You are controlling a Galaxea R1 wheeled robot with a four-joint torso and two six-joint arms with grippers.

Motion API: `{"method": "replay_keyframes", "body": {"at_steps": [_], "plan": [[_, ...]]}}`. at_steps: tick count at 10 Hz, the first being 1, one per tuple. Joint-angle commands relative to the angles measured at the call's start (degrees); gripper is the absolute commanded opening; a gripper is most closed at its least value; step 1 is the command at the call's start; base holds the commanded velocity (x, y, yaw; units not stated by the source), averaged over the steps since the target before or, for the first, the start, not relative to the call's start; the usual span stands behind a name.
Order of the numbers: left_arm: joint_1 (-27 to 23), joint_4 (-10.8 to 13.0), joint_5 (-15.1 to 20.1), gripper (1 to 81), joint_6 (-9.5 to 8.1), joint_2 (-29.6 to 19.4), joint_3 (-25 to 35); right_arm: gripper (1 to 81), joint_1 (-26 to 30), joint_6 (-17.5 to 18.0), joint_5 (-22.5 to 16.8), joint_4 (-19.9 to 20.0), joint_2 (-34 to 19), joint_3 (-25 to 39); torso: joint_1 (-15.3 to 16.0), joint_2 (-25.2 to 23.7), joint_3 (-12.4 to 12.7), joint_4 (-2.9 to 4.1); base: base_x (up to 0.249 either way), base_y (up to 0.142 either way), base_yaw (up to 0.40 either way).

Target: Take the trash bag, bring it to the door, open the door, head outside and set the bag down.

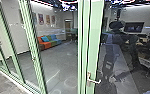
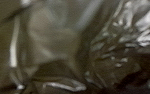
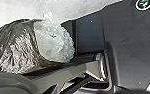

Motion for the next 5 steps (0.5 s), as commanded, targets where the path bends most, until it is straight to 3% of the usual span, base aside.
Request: {"method": "replay_keyframes", "body": {"at_steps": [1, 2, 5], "plan": [[-3.75, -0.03, 3.62, 1.0, 0.44, -0.32, 0.36, 81.1, 2.59, -0.12, -3.93, 0.03, -0.92, 1.09, 0.00, 0.00, 0.00, 0.00, 0.000, 0.214, 0.000], [-3.75, -0.11, 3.54, 1.0, 0.44, -0.40, 0.36, 81.1, 2.67, -0.12, -3.93, 0.03, -1.01, 1.18, 0.00, 0.00, 0.00, 0.00, 0.000, 0.149, 0.000], [-3.75, -0.20, 3.55, 1.0, 0.35, -0.93, 0.19, 81.1, 2.41, 0.23, -1.56, 0.29, -5.75, 5.31, 0.00, 0.00, 0.00, 0.00, 0.000, 0.000, 0.000]]}}
